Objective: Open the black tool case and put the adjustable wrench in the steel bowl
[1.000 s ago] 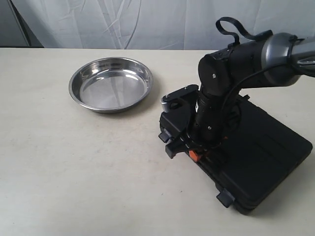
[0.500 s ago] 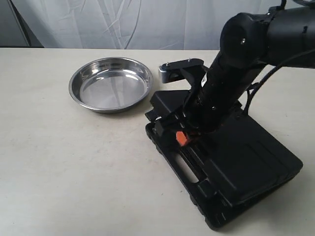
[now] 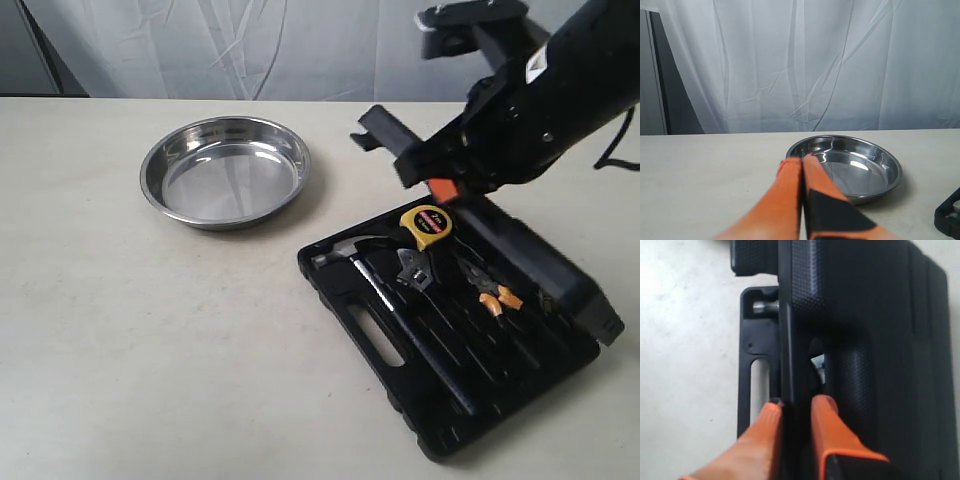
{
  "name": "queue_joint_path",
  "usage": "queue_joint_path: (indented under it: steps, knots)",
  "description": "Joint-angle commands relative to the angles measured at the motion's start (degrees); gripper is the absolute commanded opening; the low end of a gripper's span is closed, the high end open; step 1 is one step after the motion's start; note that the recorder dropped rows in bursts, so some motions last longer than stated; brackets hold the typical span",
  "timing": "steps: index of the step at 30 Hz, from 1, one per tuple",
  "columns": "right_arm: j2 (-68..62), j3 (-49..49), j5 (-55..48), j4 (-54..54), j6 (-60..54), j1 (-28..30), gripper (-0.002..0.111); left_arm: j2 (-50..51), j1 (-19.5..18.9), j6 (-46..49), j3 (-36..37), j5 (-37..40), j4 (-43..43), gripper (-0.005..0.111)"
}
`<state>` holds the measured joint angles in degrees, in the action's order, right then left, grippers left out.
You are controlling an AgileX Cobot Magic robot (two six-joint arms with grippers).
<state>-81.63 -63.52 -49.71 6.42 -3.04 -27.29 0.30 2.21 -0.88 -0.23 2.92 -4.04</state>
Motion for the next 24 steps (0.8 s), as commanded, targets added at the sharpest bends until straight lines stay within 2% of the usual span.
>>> queue_joint_path:
  steps: [1,13,20,24]
  knots:
    - [2.4,-0.3,0.5,-4.1,0.3,5.6,-0.001,-0.3,0.3,0.0,0.2,0.1,0.4,0.000]
    - [3.9,-0.3,0.9,-11.2,1.5,18.4,-0.001,-0.3,0.3,0.0,0.2,0.1,0.4,0.000]
    - [1.3,-0.3,2.1,-23.0,3.6,19.9,-0.001,-0.3,0.3,0.0,0.2,0.1,0.4,0.000]
    - [-1.9,-0.3,3.6,-24.5,4.8,19.9,-0.001,-0.3,0.3,0.0,0.2,0.1,0.4,0.000]
